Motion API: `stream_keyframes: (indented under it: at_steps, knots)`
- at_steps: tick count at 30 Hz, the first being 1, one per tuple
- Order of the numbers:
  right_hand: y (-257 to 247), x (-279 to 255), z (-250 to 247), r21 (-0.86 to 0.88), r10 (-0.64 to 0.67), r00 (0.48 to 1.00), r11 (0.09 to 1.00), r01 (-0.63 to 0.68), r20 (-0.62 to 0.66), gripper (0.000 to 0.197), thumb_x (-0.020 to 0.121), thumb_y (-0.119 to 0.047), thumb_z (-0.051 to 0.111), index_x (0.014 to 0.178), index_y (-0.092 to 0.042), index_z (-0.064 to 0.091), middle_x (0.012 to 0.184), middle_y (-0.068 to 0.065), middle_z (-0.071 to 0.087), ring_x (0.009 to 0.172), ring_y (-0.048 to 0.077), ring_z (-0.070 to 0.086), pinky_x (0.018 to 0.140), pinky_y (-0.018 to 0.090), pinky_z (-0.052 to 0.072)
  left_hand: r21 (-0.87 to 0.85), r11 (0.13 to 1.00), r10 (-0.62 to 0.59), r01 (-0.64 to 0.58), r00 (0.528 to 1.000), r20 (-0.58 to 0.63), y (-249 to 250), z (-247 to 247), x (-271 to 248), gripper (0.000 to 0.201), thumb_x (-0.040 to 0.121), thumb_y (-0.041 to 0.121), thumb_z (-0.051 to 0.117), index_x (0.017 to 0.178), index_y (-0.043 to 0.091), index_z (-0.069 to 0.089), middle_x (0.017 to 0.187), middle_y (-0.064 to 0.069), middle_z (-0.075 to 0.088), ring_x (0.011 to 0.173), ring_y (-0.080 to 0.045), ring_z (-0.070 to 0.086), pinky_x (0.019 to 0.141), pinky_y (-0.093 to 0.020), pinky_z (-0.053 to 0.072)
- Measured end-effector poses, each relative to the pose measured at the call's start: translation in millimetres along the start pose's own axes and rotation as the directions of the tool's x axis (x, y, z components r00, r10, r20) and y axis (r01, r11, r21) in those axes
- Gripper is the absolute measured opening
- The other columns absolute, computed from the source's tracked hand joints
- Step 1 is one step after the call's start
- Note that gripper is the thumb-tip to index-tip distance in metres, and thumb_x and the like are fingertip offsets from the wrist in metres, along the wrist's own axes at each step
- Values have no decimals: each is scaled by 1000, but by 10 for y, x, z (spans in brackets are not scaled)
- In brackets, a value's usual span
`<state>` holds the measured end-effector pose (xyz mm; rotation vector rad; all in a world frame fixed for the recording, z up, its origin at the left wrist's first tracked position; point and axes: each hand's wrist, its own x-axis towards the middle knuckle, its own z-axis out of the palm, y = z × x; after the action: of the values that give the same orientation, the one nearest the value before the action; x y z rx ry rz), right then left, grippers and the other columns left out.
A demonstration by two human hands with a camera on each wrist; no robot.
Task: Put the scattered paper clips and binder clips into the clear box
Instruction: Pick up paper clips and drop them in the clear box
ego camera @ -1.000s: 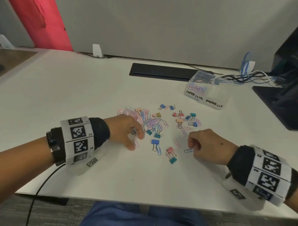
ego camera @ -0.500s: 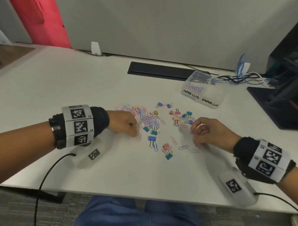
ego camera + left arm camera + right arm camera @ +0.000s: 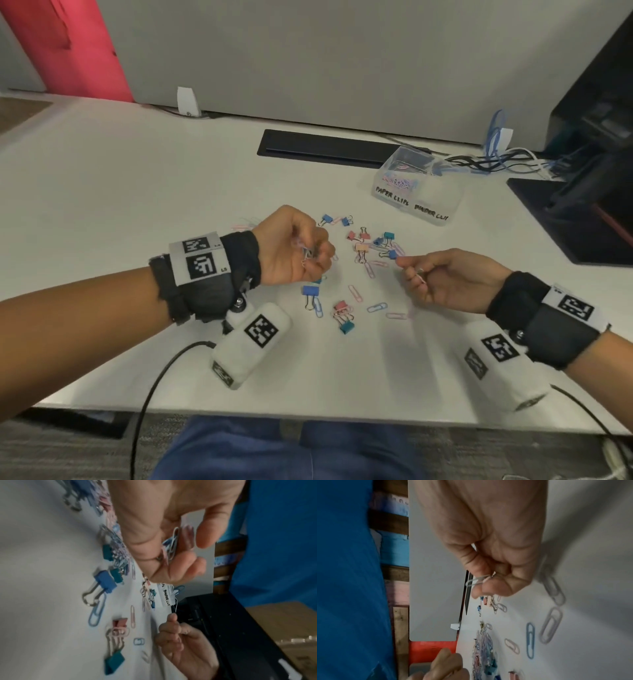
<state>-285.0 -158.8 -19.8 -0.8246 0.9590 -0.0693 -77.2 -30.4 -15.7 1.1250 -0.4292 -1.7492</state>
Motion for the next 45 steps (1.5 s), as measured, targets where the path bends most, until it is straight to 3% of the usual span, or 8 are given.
stream_keyframes:
  at_steps: [8,13,17,25,29,32,39,45]
  knots:
    - [-21,-86,21,-315,-63,998,948,51,-27,14,75,-14,47,63,-10,54,55,3,38,46,13,36,49,22,31,674,735,46,74,986,-159,-104,290,184,42,84,11,60,50,19,38,45,5,32,37,-7,22,38,-16,19]
    - [178,-173,99,-986,-378,925,137,94,35,14,76,-23,71,80,-17,59,63,-9,45,55,4,37,47,11,28,997,72,160,34,986,-45,-201,419,205,26,72,27,76,61,21,54,60,13,45,56,-2,41,55,-17,34]
    - [250,-216,83,-989,-378,919,45,140,113,23,74,-26,74,91,-23,59,73,-11,46,65,6,42,56,11,35,995,-77,115,57,992,-48,-225,443,248,18,75,27,74,88,16,69,73,11,57,68,-6,49,58,-16,37]
    - [324,-22,141,-990,-337,931,-29,140,142,10,83,-22,65,81,-18,56,70,-13,43,63,2,39,58,8,32,992,1,-15,125,992,-125,-87,469,361,29,94,32,48,83,6,58,64,0,45,53,-11,38,53,-20,33]
    - [329,-31,114,-988,-278,949,-59,140,151,10,88,-21,57,82,-16,51,77,-8,42,64,4,39,61,12,34,743,646,-68,175,983,-172,14,444,380,23,95,17,38,72,13,40,62,-4,48,29,-6,38,33,-11,29]
    - [300,-95,80,-976,-344,920,41,214,188,14,89,-11,55,77,-17,51,73,-9,50,62,4,44,60,14,38,446,882,-103,150,986,-127,52,386,405,18,92,12,38,75,12,44,57,-6,58,33,-8,47,35,-11,35]
    - [84,-222,-218,-384,-205,949,878,287,241,24,72,-7,66,93,-16,61,62,1,59,47,6,45,43,15,34,421,901,-64,104,992,-109,68,372,452,19,91,6,46,73,12,50,62,-3,49,40,-7,48,37,-12,38]
    - [-3,-179,-295,-326,-107,977,931,164,186,21,66,-27,60,51,-13,56,49,-1,36,40,9,33,39,18,30,994,97,59,54,996,-60,2,533,437,25,77,18,73,64,21,51,65,10,42,62,-6,41,57,-15,35]
